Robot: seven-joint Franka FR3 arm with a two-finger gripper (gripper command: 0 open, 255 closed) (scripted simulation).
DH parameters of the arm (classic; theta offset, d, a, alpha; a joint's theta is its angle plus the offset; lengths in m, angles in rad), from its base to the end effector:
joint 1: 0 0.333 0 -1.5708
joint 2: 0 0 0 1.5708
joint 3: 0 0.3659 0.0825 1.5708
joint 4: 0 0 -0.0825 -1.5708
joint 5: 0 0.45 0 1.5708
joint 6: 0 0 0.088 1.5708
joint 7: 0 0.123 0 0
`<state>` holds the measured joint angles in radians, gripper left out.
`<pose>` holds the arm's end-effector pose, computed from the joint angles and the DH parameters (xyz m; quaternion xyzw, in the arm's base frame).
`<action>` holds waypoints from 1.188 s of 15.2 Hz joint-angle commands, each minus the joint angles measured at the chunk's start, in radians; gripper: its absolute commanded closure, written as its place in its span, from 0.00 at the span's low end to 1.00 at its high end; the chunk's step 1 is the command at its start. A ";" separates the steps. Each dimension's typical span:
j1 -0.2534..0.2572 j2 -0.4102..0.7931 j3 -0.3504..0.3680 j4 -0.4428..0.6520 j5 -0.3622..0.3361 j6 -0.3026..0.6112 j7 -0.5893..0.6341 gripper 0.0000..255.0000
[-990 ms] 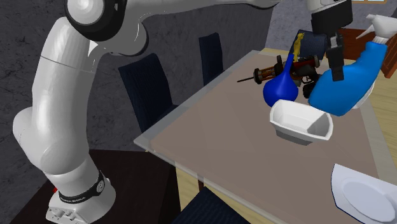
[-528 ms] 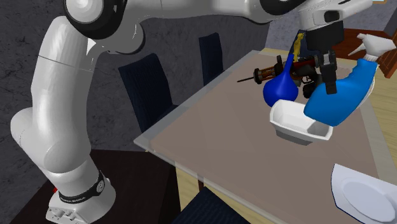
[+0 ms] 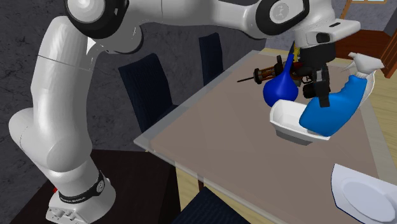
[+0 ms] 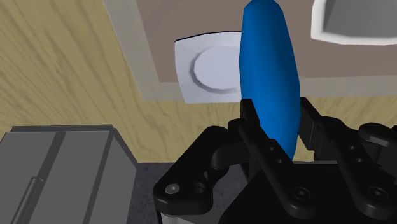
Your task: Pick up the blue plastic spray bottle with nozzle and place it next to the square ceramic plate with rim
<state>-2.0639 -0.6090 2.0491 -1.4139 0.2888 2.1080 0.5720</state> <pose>0.7635 0.1998 0.5457 0.9431 -0.2388 0.2243 0.0572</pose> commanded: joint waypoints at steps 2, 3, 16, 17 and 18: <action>0.006 -0.007 0.005 -0.033 0.006 0.036 0.001 1.00; 0.008 -0.010 0.007 -0.045 0.008 0.048 0.001 1.00; 0.014 -0.052 0.045 -0.169 0.046 0.196 0.000 1.00; 0.013 -0.056 0.049 -0.176 0.050 0.207 -0.001 1.00; 0.012 -0.061 0.053 -0.184 0.054 0.218 -0.001 1.00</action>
<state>-2.0483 -0.6633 2.0964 -1.5933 0.3376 2.3155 0.5711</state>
